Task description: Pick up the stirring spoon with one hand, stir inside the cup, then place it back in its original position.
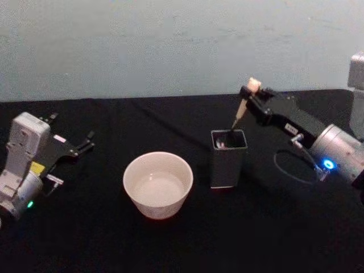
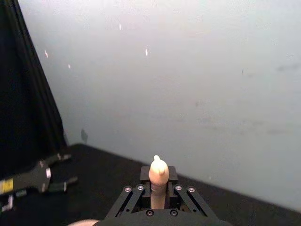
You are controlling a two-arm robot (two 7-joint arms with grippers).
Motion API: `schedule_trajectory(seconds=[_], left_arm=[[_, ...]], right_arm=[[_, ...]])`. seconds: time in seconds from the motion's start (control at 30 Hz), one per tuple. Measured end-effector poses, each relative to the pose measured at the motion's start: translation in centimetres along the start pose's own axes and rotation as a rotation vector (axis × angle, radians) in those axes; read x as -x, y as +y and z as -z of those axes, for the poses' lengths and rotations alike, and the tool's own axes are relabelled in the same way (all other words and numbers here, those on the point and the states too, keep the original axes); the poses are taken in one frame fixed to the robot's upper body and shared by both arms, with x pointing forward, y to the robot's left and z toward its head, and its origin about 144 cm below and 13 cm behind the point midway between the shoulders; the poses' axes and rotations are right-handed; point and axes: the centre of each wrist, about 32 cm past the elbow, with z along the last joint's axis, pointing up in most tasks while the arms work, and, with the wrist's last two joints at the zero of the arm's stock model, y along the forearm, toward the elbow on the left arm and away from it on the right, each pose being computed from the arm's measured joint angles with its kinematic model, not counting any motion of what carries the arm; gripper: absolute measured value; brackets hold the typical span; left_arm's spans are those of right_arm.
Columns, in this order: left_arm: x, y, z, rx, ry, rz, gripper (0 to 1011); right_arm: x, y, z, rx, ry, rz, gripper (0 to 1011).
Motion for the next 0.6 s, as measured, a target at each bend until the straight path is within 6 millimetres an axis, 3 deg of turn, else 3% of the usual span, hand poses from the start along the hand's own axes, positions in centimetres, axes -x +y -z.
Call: schedule_trajectory(seconds=[0.27, 0.6], left_arm=[[0.0, 0.0, 0.0, 0.000, 0.000, 0.000, 1001], [0.0, 0.0, 0.0, 0.000, 0.000, 0.000, 1001]], right_arm=[[0.3, 1.2, -1.1, -0.083, 0.009, 0.001, 189], [1.1, 3.3, -1.0, -0.097, 0.021, -0.048, 189]])
